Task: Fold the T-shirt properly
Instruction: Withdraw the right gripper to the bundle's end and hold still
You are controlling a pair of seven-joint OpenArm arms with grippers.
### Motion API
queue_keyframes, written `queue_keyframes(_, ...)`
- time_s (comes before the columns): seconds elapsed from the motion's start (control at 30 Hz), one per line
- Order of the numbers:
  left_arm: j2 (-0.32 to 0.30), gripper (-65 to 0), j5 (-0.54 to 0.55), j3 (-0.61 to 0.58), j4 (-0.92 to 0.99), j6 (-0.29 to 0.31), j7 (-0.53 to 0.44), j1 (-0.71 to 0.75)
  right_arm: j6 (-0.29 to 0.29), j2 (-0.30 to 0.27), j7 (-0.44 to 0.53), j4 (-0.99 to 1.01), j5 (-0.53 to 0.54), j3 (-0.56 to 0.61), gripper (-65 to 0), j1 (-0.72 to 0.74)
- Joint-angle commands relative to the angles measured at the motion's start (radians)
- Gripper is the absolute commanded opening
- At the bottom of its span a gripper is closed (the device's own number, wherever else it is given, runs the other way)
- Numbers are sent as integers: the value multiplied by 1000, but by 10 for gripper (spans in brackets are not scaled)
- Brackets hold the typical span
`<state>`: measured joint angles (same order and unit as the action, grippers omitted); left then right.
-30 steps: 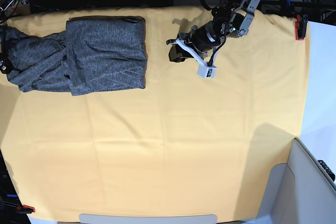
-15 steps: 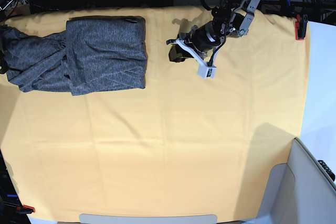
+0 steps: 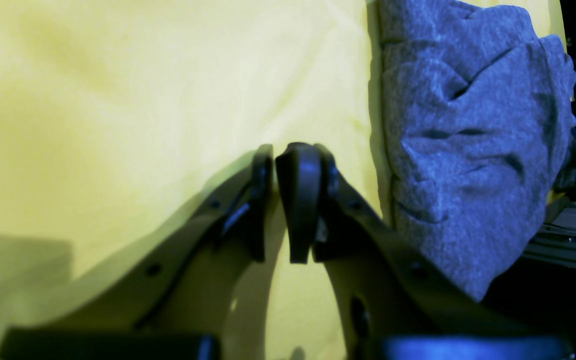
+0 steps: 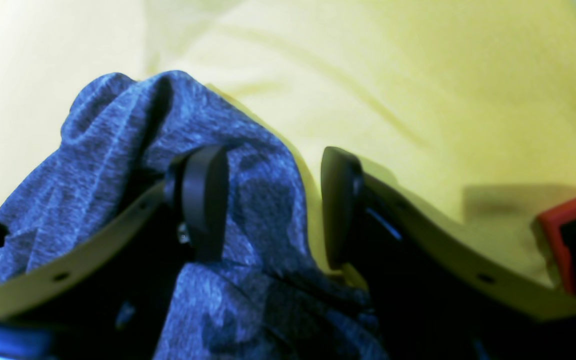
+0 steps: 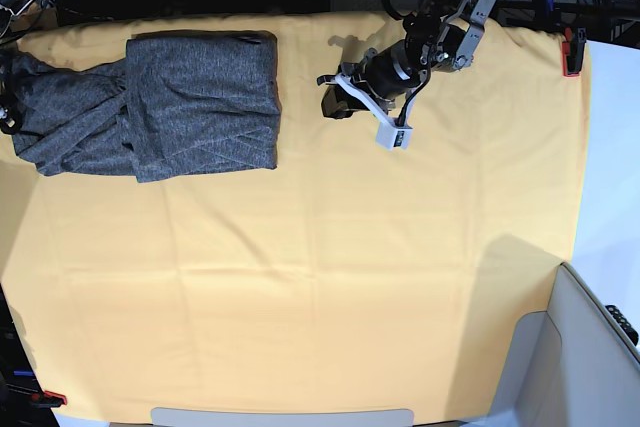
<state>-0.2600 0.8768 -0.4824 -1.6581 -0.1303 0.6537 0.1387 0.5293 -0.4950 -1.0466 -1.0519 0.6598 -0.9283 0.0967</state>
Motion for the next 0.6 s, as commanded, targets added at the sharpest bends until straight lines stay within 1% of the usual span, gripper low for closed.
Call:
queue_keyframes(0.0, -5, -577, -15, 3, -3, -16, 16, -3, 4, -9, -59, -3, -21, 2, -351, -5)
queue_keyframes(0.1, -5, -577, -15, 3, -3, -16, 16, -3, 5, -8, -97, -4, -19, 2, -351, -5)
queue_keyframes(0.17, -5, -577, -15, 3, -3, -16, 16, -3, 5, 0, -106, -4, -19, 2, -351, -8)
queue_keyframes(0.37, -5, -577, -15, -2, -3, -16, 21, -29, 7, 12, -106, -6, -18, 2, -352, -27)
queue_keyframes(0.47, -5, -577, -15, -2, -3, -16, 22, -35, 7, 14, -114, -38, 18, 10, -352, -44)
queue_keyframes(0.57, -5, -577, -15, -2, -3, -16, 22, -37, 7, 14, -134, -92, 76, 38, -352, -67)
